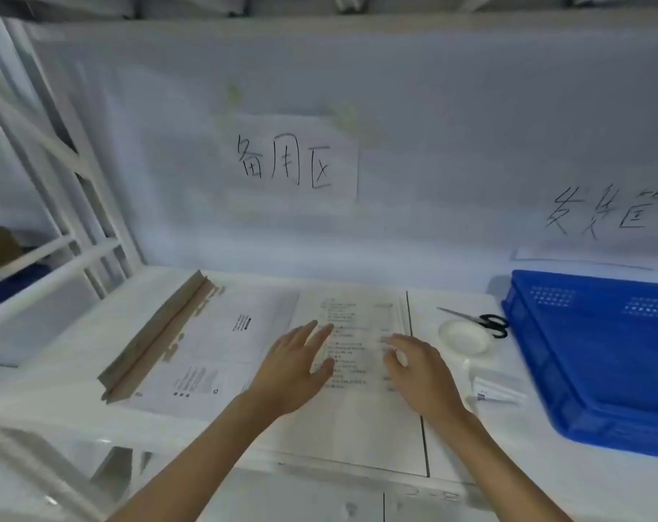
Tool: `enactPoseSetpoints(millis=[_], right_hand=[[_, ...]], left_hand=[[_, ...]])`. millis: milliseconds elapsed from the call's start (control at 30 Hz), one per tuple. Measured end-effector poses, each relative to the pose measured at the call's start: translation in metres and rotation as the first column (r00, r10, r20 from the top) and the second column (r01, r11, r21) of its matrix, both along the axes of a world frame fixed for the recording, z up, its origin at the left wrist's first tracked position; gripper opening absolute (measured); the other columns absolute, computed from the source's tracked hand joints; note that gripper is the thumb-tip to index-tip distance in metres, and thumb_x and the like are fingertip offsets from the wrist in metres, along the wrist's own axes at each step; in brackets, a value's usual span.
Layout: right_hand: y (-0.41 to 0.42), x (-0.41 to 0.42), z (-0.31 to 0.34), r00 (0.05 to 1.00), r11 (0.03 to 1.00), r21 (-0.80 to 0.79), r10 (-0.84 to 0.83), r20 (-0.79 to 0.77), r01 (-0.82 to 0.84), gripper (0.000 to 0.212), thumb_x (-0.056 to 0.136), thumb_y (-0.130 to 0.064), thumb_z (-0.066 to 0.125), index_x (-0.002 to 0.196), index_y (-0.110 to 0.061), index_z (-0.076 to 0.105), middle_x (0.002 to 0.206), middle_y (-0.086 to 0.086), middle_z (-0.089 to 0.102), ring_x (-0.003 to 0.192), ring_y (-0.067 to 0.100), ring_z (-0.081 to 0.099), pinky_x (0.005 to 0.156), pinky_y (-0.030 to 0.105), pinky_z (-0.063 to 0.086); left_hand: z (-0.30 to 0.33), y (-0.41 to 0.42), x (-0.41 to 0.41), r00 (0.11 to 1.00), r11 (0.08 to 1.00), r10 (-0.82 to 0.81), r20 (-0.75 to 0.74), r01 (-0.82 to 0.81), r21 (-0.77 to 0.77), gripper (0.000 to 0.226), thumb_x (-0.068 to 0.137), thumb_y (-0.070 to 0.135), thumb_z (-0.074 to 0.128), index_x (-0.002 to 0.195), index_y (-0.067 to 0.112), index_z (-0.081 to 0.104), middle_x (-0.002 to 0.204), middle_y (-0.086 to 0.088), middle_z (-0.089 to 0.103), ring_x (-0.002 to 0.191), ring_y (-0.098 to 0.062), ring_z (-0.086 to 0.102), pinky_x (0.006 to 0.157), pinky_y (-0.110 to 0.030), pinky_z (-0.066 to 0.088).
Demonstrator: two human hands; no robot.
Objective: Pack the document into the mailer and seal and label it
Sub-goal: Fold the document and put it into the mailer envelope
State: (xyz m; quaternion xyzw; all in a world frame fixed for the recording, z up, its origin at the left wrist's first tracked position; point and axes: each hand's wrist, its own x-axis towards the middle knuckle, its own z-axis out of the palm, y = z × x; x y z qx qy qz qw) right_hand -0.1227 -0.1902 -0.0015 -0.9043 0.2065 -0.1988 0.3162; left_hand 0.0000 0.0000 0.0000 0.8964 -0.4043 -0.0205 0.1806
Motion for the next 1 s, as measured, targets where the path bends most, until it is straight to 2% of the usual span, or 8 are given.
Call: enactPoseSetpoints(millis=[133,233,333,567,700,800,900,1000], right_hand=[[-0.014,0.024,-0.029,0.994,0.991,-0.09,-0.104,-0.041,0.1,0.034,0.096,-0.024,0.053,0.127,-0.016,0.064,0.14,0.002,0.052,0.137,0.018,0.038,0.105,0.029,0.037],[-0.02,0.037,-0.049,0.986,0.956,-0.263,-0.15,-0.075,0.126,0.043,0.096,-0.029,0.048,0.136,-0.014,0.053,0.13,0.008,0.054,0.128,0.024,0.04,0.103,0.031,0.038],[-0.021,0.042,-0.062,0.986,0.963,-0.246,-0.135,-0.101,0.107,0.048,0.096,-0.034,0.043,0.142,-0.018,0.045,0.13,0.007,0.055,0.127,0.025,0.042,0.104,0.034,0.039],[-0.031,0.034,-0.053,0.989,0.989,0.142,-0.069,0.13,0.05,0.04,0.094,-0.016,0.053,0.133,-0.018,0.052,0.124,0.004,0.054,0.08,0.013,0.054,0.05,0.005,0.039],[-0.031,0.028,-0.052,0.981,0.937,0.35,-0.062,0.182,-0.005,0.065,0.092,-0.011,0.057,0.148,-0.024,0.027,0.104,-0.001,0.059,0.075,0.01,0.057,0.057,0.019,0.045],[-0.031,0.024,-0.053,0.978,0.883,0.469,-0.072,0.194,-0.028,0.084,0.09,-0.008,0.059,0.156,-0.024,0.01,0.135,0.01,0.054,0.102,0.022,0.062,0.076,0.028,0.048],[-0.028,0.015,-0.051,0.963,0.835,0.549,-0.116,0.245,-0.039,0.072,0.09,-0.003,0.061,0.153,-0.014,0.027,0.146,0.01,0.047,0.121,0.028,0.057,0.095,0.036,0.049],[-0.025,0.011,-0.052,0.954,0.773,0.622,-0.081,0.289,-0.123,0.032,0.089,0.006,0.057,0.12,0.002,0.063,0.121,0.018,0.068,0.095,0.028,0.071,0.082,0.038,0.059]], left_hand=[[-0.037,-0.019,0.015,0.988,0.988,0.135,-0.068,-0.129,0.086,0.066,0.099,0.058,0.032,0.157,0.036,0.007,0.166,-0.006,0.01,0.153,-0.024,0.006,0.123,-0.04,0.005],[-0.061,-0.031,0.019,0.983,0.978,0.185,-0.009,-0.183,0.096,0.072,0.094,0.066,0.022,0.157,0.035,0.005,0.165,-0.009,0.012,0.152,-0.025,0.007,0.123,-0.041,0.003],[-0.071,-0.037,0.02,0.985,0.98,0.162,0.055,-0.167,0.109,0.086,0.079,0.074,0.004,0.157,0.037,0.007,0.165,-0.007,0.014,0.152,-0.023,0.007,0.123,-0.042,0.001],[-0.07,-0.03,0.011,0.998,1.0,0.03,0.063,-0.03,0.005,0.067,0.096,0.063,0.024,0.154,0.031,0.026,0.159,-0.006,0.033,0.148,-0.021,0.024,0.117,-0.028,0.014],[-0.069,-0.03,0.011,1.0,1.0,0.009,0.028,-0.009,0.025,0.062,0.099,0.059,0.032,0.154,0.031,0.027,0.16,-0.004,0.03,0.147,-0.022,0.025,0.118,-0.033,0.019],[-0.069,-0.028,0.013,1.0,1.0,-0.016,0.012,0.016,0.027,0.073,0.091,0.068,0.035,0.154,0.031,0.027,0.161,-0.002,0.03,0.146,-0.024,0.027,0.118,-0.039,0.024],[-0.065,-0.026,0.009,1.0,1.0,0.005,-0.019,-0.005,-0.007,0.076,0.091,0.068,0.041,0.155,0.03,0.025,0.16,-0.003,0.032,0.145,-0.027,0.03,0.116,-0.039,0.027],[-0.063,-0.024,0.004,0.992,0.981,0.029,-0.125,-0.052,-0.187,0.082,0.09,0.065,0.05,0.156,0.028,0.018,0.158,-0.004,0.035,0.143,-0.027,0.035,0.113,-0.038,0.029]])
